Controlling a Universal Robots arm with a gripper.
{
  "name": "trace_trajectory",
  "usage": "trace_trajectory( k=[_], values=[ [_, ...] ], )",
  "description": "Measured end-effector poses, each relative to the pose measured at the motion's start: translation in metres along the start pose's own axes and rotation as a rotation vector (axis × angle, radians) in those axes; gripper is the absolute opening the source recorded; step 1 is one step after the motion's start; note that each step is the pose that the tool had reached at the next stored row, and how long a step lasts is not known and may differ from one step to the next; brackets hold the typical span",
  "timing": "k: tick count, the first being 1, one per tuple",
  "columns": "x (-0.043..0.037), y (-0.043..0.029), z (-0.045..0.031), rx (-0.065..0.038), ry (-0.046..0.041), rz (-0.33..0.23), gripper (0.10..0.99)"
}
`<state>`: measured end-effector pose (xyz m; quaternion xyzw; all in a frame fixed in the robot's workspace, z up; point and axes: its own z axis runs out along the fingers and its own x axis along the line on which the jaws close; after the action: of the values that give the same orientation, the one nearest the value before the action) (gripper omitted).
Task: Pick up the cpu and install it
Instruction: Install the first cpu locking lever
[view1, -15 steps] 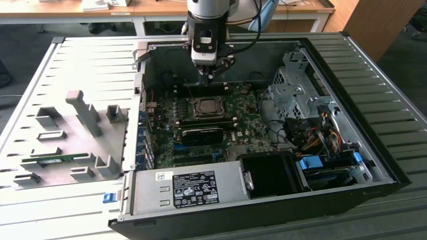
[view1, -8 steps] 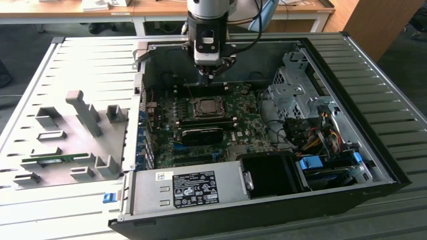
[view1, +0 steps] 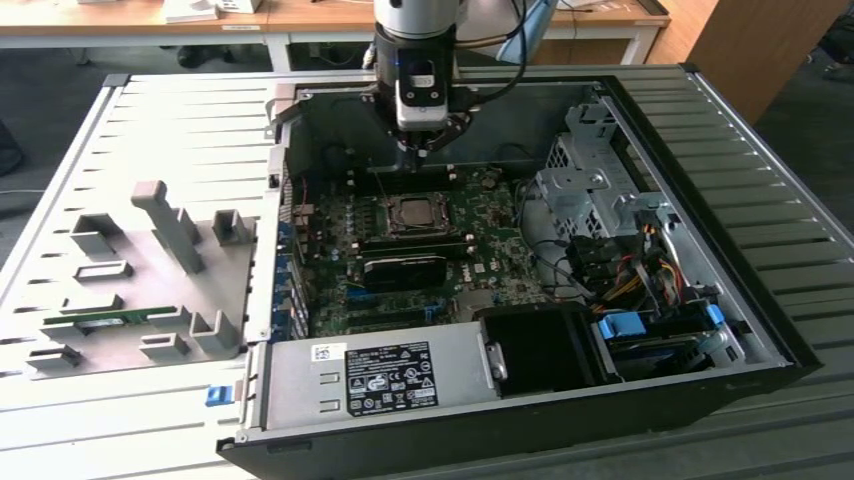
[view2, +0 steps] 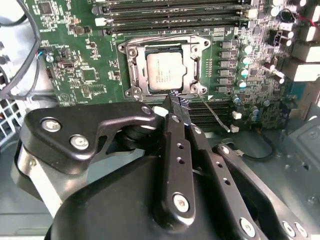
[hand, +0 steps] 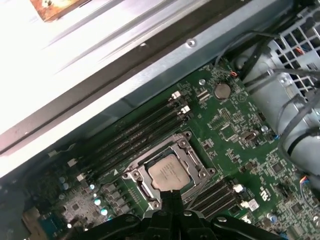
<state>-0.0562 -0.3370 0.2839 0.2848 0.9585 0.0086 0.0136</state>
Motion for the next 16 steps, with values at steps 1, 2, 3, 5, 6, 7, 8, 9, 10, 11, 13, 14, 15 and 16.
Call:
trace_trajectory(
  k=[1, 2, 3, 5, 6, 7, 8, 9, 10, 11, 13, 14, 15, 16],
  values=[
    [0.0, 0.0, 0.0001, 0.0, 0.0003, -0.011, 0.106],
    [0.0, 0.0, 0.0001, -0.001, 0.0006, -0.022, 0.106],
    [0.0, 0.0, 0.0002, -0.001, 0.0008, -0.033, 0.106],
    [0.0, 0.0, 0.0003, -0.001, 0.0012, -0.048, 0.106],
    [0.0, 0.0, 0.0003, -0.001, 0.0013, -0.054, 0.106],
    [0.0, 0.0, 0.0005, -0.001, 0.0015, -0.061, 0.106],
    [0.0, 0.0, 0.0005, -0.001, 0.0017, -0.069, 0.106],
    [0.0, 0.0, 0.0005, -0.002, 0.0019, -0.077, 0.106],
    [0.0, 0.0, 0.0006, -0.002, 0.0021, -0.087, 0.106],
    [0.0, 0.0, 0.0006, -0.002, 0.0024, -0.096, 0.106],
    [0.0, 0.0, 0.0007, -0.003, 0.0028, -0.112, 0.106],
    [0.0, 0.0, 0.0007, -0.003, 0.0029, -0.119, 0.106],
    [0.0, 0.0, 0.0007, -0.003, 0.003, -0.124, 0.106],
    [0.0, 0.0, 0.0006, -0.003, 0.0032, -0.129, 0.106]
  ],
)
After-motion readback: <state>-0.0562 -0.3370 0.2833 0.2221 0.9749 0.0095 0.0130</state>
